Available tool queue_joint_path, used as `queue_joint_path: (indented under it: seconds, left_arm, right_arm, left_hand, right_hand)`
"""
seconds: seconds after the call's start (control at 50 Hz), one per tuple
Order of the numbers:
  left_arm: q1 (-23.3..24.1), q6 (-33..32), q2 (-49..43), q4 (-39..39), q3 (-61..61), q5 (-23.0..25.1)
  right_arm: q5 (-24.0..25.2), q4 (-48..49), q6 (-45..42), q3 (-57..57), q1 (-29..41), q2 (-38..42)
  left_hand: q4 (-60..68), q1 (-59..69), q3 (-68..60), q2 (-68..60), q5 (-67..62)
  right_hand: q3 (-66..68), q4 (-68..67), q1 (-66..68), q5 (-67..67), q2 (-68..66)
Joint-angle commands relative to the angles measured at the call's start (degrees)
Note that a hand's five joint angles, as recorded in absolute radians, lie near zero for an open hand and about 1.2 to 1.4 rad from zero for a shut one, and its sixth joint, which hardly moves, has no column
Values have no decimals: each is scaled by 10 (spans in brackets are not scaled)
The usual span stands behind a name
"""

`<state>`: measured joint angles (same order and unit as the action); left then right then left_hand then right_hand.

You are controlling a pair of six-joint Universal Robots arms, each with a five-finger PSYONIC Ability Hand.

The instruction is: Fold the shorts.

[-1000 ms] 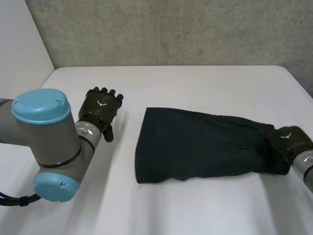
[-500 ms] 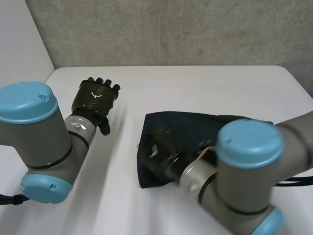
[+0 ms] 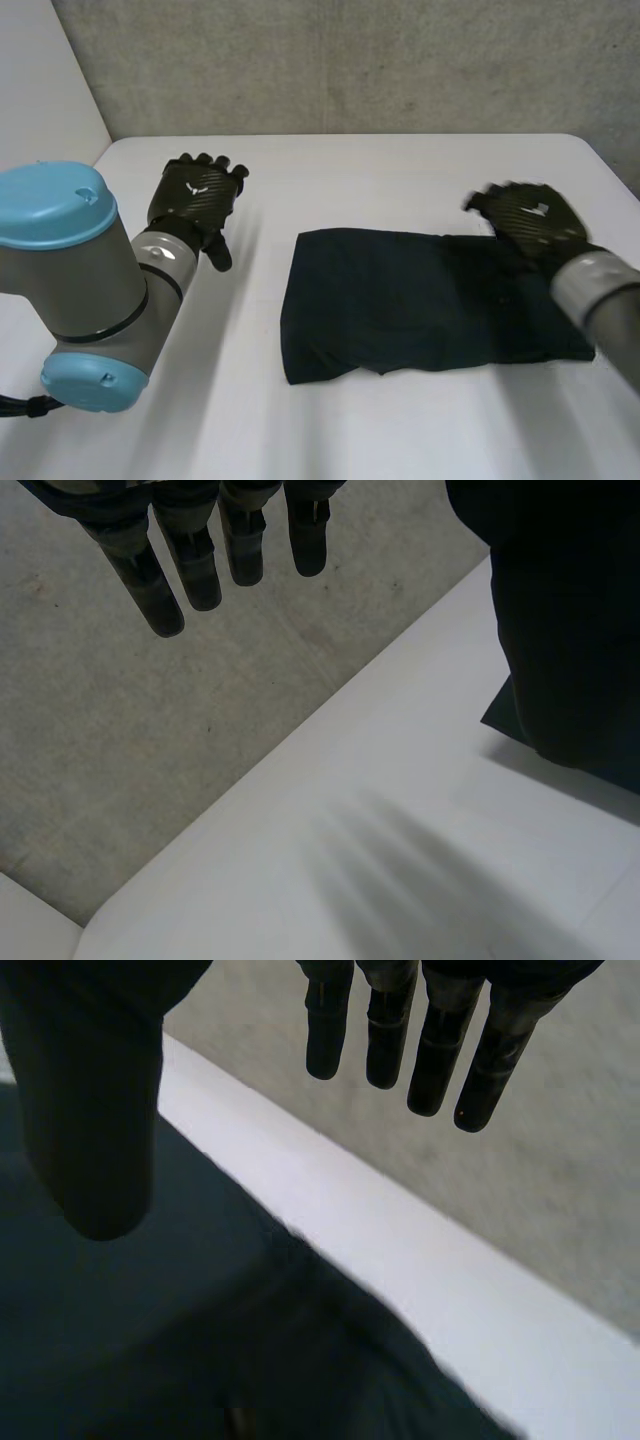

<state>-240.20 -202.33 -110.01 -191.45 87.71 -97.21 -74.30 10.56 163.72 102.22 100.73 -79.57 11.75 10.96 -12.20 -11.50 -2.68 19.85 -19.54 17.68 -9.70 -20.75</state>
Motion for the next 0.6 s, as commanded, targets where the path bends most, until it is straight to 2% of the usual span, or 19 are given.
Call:
queue_joint_path:
  seconds: [0.02,0.12,0.18,0.42,0.6]
  left_arm:
    - [-1,8,-6,-1,8,0]
    - [-2,11,-8,-1,11,1]
    - [-3,11,-8,-1,11,1]
    - [0,11,-8,-2,19,1]
    - [1,11,-8,-6,20,1]
  right_arm:
    - [100,-2,-114,103,-157,-2]
    - [123,-1,-185,131,-180,32]
    - [118,4,-200,134,-184,49]
    - [128,4,-203,140,-221,60]
    - [133,7,-205,142,-236,61]
  left_hand:
    - [-18,-10,22,15,27]
    - [-18,-10,22,15,27]
    - [-18,-10,22,15,27]
    - [-18,-10,22,15,27]
    - [-18,-10,22,15,27]
  right_hand:
    - [79,-82,101,-80,-70]
    - [104,-107,126,-105,-95]
    - [114,-117,136,-116,-105]
    - [118,-121,139,-119,-109]
    - [168,-171,190,-169,-159]
